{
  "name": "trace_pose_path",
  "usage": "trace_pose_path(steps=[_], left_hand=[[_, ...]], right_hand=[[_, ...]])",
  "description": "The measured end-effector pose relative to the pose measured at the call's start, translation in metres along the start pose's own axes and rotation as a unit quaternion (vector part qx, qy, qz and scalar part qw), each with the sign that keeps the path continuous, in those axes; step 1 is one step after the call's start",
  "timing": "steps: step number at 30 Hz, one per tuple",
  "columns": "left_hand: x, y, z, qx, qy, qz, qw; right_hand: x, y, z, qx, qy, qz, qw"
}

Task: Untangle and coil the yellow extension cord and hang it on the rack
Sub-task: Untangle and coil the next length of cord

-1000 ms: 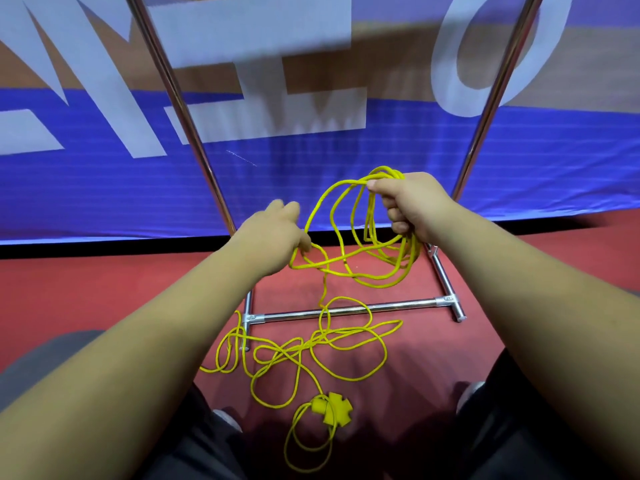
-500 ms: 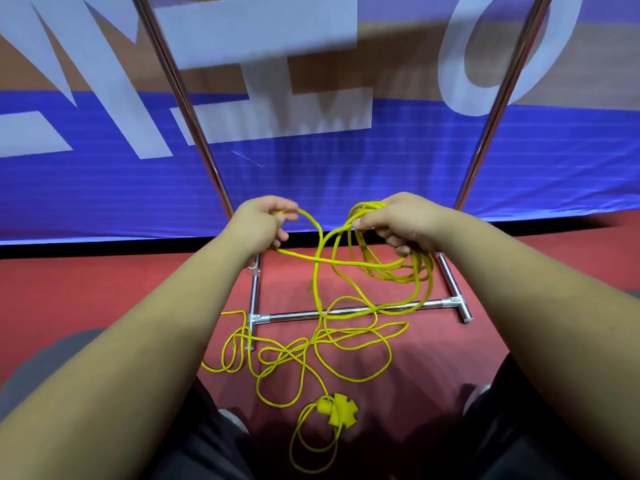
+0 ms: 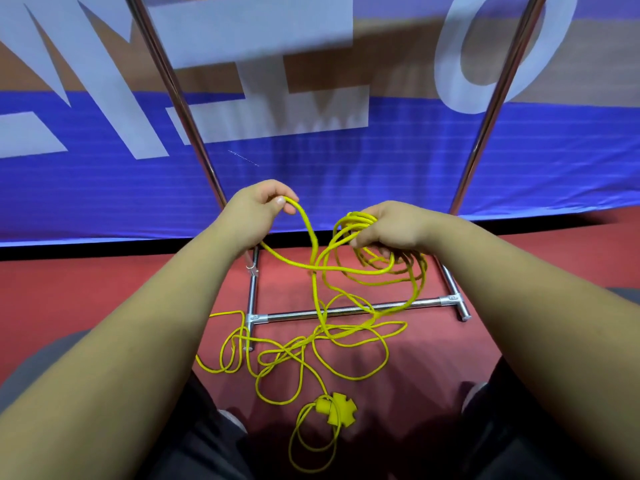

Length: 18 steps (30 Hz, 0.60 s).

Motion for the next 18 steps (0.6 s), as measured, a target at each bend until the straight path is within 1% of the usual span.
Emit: trace_pose_path(steps=[2,4,7,9,11,12,14,16,18], left_hand=[[-0.010,0.000,-0.007,0.044,0.004,-0.049,0.998],[-0.013,-0.001,-0.006,0.059,-0.001,-0.081,0.995],[-0.007,0.000,0.000,0.064,-0.020,-0.097,0.993],[-0.001,0.000,0.005,0.036,-0.038,-0.085,0.995],[0.004,0.002,0.014,-0.042,-0.038,-0.042,0.997],[0.008,0.004,0.018,-0.088,-0.019,-0.016,0.996],[0.017,0.006,0.026,-0.155,0.012,0.029,0.987],[0.031,0.009,0.032,-0.166,0.016,0.070,0.984],[0.040,0.008,0.038,-0.137,0.029,0.095,0.986]], right_hand=[[0.004,-0.001,0.001,0.005,0.001,0.040,0.999],[0.009,0.000,0.001,0.020,0.001,0.089,0.996],[0.016,0.001,-0.004,0.064,-0.002,0.146,0.987],[0.018,0.003,-0.007,0.102,-0.019,0.157,0.982],[0.017,0.002,-0.008,0.122,-0.036,0.138,0.982],[0.015,0.002,-0.008,0.124,-0.050,0.117,0.984],[0.012,-0.002,-0.004,0.107,-0.098,0.069,0.987],[0.008,-0.007,0.004,0.063,-0.171,0.030,0.983],[0.001,-0.011,0.015,0.011,-0.234,0.002,0.972]])
Point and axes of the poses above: each hand's wrist, its own y-axis away from the middle knuckle, its own z-axis out of the palm, x = y × z, the point moved 4 cm from there along -y, towards the middle knuckle, and after that the axes turned 15 degrees about -x, right-handed, at the moved point
